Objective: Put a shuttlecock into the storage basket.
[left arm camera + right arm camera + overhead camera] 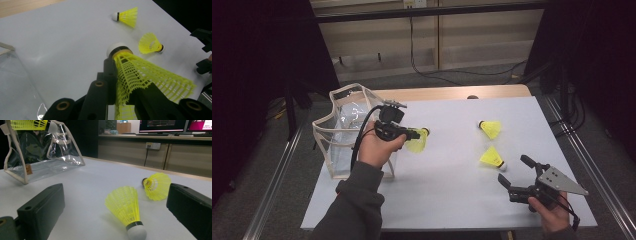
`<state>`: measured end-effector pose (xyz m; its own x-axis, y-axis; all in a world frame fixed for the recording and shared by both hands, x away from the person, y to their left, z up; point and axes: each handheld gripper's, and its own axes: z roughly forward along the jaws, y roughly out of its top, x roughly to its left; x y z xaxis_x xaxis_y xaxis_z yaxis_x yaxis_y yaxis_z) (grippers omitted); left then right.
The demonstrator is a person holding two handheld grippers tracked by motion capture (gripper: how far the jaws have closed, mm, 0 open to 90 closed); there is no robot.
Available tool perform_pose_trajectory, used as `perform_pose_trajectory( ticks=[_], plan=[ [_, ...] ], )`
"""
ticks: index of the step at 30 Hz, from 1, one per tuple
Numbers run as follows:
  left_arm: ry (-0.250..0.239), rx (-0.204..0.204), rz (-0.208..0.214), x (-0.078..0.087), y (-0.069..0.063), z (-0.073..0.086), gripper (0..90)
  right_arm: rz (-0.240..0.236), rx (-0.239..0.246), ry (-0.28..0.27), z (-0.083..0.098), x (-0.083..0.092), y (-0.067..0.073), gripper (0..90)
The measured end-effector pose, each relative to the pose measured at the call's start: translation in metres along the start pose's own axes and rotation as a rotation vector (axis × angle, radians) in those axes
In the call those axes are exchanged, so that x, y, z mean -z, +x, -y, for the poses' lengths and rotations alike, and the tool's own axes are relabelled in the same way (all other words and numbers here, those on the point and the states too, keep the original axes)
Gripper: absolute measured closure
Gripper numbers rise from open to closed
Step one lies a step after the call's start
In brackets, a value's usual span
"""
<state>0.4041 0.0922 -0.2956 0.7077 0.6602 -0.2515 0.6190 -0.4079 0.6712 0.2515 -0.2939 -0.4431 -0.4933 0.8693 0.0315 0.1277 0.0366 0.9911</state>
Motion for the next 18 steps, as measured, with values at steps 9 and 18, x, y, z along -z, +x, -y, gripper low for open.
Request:
perform_pose_trajectory(
  ticks=[9, 18],
  plan=[
    [-0.009, 0.009, -0.003, 0.006, 0.003, -0.006, 84.4, 0.0, 0.0, -0.002, 0.0, 0.0, 0.0, 1.6],
    [-0.015, 0.007, -0.011, 0.012, 0.004, -0.011, 84.4, -0.001, 0.001, -0.003, 0.0, 0.0, 0.0, 1.6]
  ],
)
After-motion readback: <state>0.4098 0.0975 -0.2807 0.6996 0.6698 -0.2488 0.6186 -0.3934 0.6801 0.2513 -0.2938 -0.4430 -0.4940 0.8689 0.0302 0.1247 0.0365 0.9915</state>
